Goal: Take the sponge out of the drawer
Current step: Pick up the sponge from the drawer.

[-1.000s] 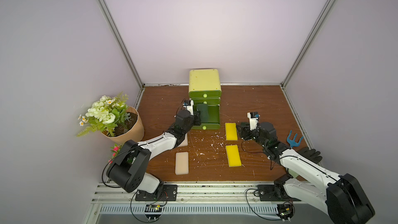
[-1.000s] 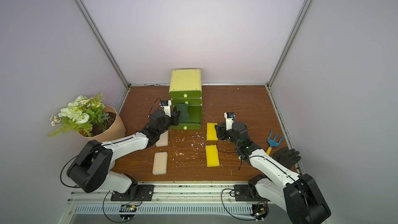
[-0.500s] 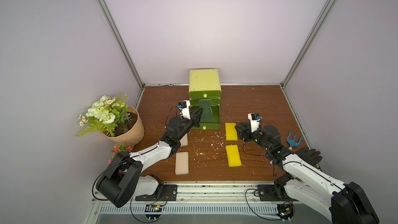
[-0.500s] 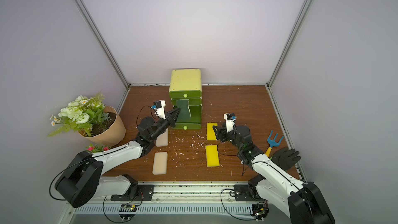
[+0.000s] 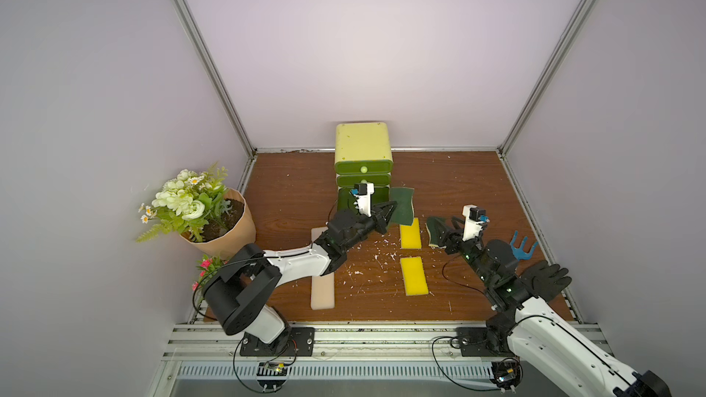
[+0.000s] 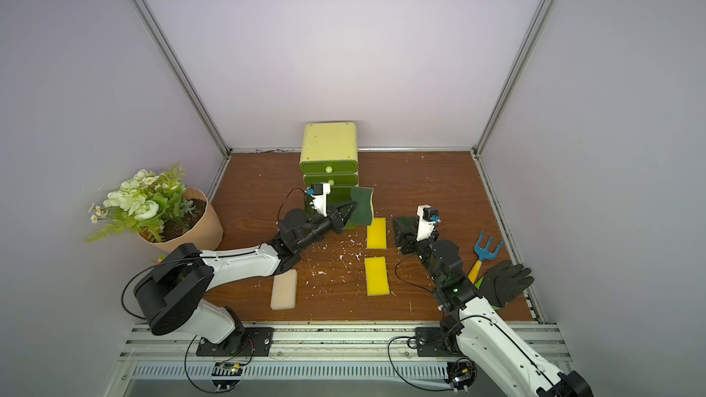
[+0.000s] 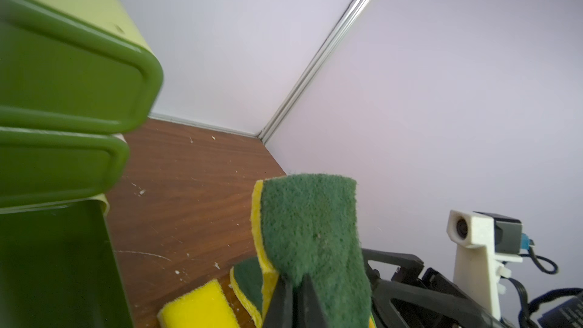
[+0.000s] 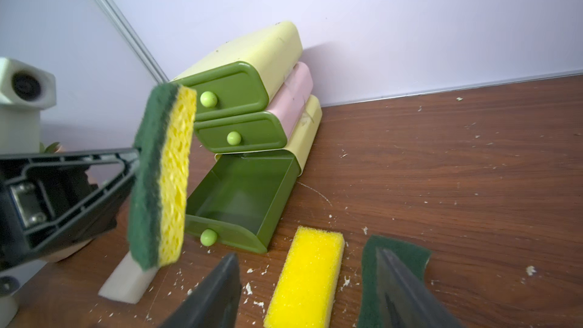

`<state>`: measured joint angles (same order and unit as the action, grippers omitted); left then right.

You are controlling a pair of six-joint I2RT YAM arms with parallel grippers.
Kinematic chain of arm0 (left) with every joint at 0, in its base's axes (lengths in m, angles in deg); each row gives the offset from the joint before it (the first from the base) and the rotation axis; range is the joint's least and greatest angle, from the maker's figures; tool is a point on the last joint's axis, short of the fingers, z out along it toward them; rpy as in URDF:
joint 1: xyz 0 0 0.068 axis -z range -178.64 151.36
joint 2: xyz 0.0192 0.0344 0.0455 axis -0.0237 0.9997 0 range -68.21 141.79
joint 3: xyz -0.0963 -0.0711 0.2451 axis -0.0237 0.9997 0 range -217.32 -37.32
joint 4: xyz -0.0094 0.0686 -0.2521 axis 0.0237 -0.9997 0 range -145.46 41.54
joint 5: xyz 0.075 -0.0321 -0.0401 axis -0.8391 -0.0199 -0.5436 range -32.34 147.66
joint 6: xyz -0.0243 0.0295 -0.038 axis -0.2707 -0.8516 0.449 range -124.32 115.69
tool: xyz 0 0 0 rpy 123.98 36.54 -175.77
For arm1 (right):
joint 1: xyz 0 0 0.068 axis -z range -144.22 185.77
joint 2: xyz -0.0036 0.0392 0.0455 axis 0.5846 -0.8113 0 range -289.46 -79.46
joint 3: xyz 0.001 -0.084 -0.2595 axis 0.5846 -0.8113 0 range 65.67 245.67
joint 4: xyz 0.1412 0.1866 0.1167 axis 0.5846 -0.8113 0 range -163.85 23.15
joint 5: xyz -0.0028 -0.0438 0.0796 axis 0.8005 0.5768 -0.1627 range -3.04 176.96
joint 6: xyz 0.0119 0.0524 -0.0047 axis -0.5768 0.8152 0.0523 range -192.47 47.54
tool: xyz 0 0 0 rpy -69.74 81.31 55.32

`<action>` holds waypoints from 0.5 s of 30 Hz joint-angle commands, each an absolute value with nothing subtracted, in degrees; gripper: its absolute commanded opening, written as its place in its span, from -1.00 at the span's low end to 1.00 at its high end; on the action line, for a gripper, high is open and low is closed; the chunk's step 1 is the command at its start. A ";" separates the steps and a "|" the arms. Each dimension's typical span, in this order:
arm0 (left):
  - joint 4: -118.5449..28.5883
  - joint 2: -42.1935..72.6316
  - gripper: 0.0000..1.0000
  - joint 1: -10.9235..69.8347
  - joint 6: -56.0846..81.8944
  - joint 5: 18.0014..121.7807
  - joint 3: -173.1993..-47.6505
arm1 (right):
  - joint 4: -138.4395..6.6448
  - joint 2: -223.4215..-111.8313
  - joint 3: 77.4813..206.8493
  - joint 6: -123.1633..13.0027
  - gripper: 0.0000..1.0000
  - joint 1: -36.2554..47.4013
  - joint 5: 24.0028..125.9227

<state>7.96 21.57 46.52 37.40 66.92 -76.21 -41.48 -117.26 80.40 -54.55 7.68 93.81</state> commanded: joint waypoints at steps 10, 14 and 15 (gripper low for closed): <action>9.55 32.96 -0.98 59.67 44.49 57.29 -80.90 | -41.32 -108.36 77.96 -53.57 0.52 7.74 105.38; 9.55 34.76 -0.97 63.29 46.49 54.54 -81.04 | -41.63 -105.91 77.38 -53.54 0.52 7.74 106.61; 9.50 35.13 -0.97 63.93 47.24 54.01 -80.92 | -41.62 -105.42 77.17 -53.43 0.52 7.77 106.89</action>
